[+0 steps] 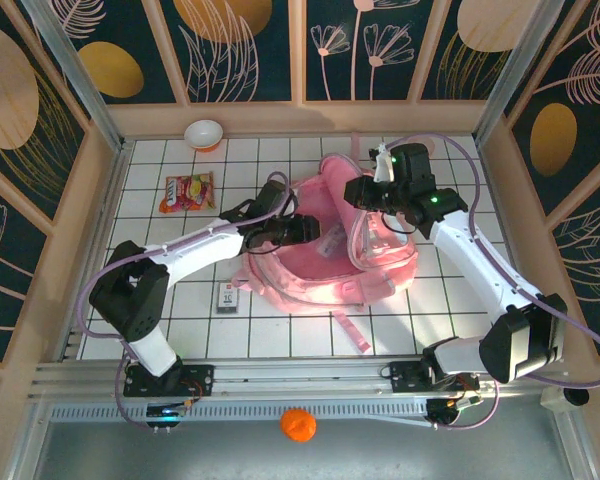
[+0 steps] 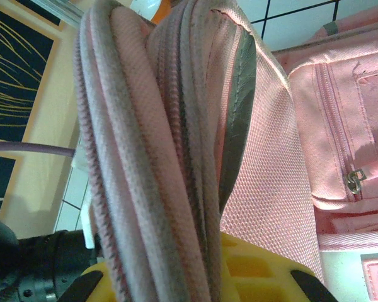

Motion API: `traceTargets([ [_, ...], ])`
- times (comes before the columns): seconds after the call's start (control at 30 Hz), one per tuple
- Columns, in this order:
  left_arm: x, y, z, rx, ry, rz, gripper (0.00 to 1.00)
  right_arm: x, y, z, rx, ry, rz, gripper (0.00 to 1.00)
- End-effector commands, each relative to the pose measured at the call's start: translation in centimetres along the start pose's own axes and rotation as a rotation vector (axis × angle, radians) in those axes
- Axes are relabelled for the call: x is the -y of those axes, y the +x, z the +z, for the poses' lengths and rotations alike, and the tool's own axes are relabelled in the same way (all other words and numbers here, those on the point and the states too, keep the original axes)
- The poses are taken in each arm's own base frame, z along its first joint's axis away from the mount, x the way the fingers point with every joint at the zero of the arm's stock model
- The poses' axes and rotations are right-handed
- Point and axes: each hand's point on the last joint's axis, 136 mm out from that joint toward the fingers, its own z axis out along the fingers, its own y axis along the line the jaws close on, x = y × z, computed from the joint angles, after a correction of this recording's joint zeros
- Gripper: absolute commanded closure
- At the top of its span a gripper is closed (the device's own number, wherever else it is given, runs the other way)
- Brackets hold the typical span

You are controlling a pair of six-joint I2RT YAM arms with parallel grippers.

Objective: Pack the student bag

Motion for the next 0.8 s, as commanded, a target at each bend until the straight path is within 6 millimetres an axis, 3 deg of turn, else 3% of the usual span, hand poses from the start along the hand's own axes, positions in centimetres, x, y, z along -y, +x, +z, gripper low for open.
traceTargets([
  [0.0, 2.2, 0.7, 0.3, -0.028, 0.101, 0.004, 0.59, -2.9, -2.4, -1.2, 0.099, -0.115, -0.082, 1.00],
  [0.3, 3.4, 4.4, 4.5, -0.151, 0.137, 0.037, 0.66, -3.0, -2.4, -1.2, 0.097, -0.119, -0.086, 1.00],
  [0.43, 4.4, 4.8, 5.5, -0.174, 0.161, 0.057, 0.67, -3.3, -2.6, -1.2, 0.097, -0.131, -0.095, 1.00],
  [0.57, 6.1, 3.5, 4.2, -0.114, 0.212, 0.095, 0.65, -3.6, -2.7, -1.0, 0.090, -0.139, -0.116, 1.00],
  [0.77, 6.3, 0.1, 0.2, 0.028, 0.166, 0.148, 0.44, -3.9, -2.8, -1.1, 0.063, -0.146, -0.231, 1.00],
])
